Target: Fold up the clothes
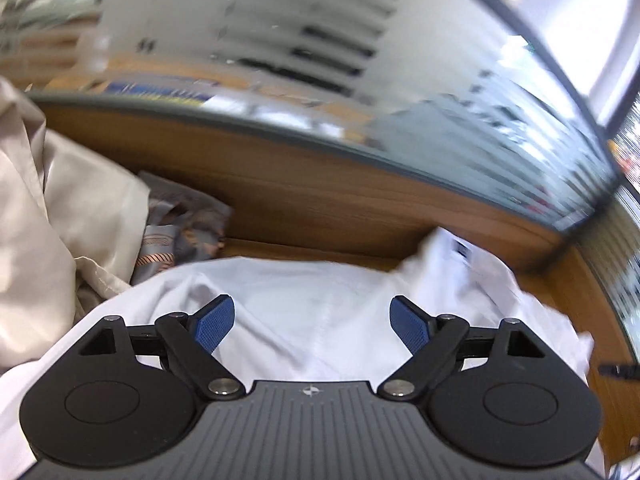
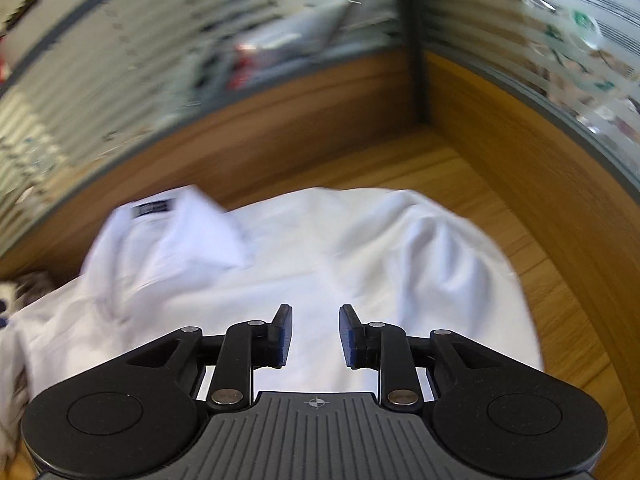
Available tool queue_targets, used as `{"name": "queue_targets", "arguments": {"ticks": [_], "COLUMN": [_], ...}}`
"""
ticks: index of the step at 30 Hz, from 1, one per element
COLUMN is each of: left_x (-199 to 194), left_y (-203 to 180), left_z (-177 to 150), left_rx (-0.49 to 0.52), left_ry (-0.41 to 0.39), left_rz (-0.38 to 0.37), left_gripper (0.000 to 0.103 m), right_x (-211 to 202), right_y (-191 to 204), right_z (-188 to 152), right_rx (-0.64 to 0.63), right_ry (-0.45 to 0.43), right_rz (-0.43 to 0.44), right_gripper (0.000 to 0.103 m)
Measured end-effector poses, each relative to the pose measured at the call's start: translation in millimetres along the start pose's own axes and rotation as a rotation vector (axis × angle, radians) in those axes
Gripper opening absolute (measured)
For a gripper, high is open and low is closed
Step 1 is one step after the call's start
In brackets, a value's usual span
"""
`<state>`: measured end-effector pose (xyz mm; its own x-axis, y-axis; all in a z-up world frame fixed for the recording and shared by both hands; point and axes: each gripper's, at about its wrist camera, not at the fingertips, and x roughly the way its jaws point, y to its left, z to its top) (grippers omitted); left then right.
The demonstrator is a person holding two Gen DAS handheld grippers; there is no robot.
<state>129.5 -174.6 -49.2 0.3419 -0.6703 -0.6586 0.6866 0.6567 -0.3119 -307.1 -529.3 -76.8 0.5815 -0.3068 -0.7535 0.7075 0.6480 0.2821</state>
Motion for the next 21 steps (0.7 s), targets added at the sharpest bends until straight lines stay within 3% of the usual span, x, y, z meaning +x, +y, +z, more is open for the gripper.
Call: {"name": "queue_targets", "arguments": {"ticks": [5,11,21], "left_x": [-49,-113,-194], "left_y": [-16,-14,-17], "left_z": [-32,-90,-198], "left_rx": [0.099,0.16,0.043], "left_ry": [-0.016,-0.003,-0.013], "left_rz": [-0.04,-0.016,0.117], "left_gripper": [0.089,0.089,0.088], "right_x": [-34,-66,-74], "right_y": [34,68,88], "right_z": [-29,-78,-151], "right_rx": [-0.057,-0.109,-0.221], "right_ry": [0.022,0.078,0.181], "right_rz": [0.087,0.162,0.237], "right_gripper": [0.032,0.032,0.033]}}
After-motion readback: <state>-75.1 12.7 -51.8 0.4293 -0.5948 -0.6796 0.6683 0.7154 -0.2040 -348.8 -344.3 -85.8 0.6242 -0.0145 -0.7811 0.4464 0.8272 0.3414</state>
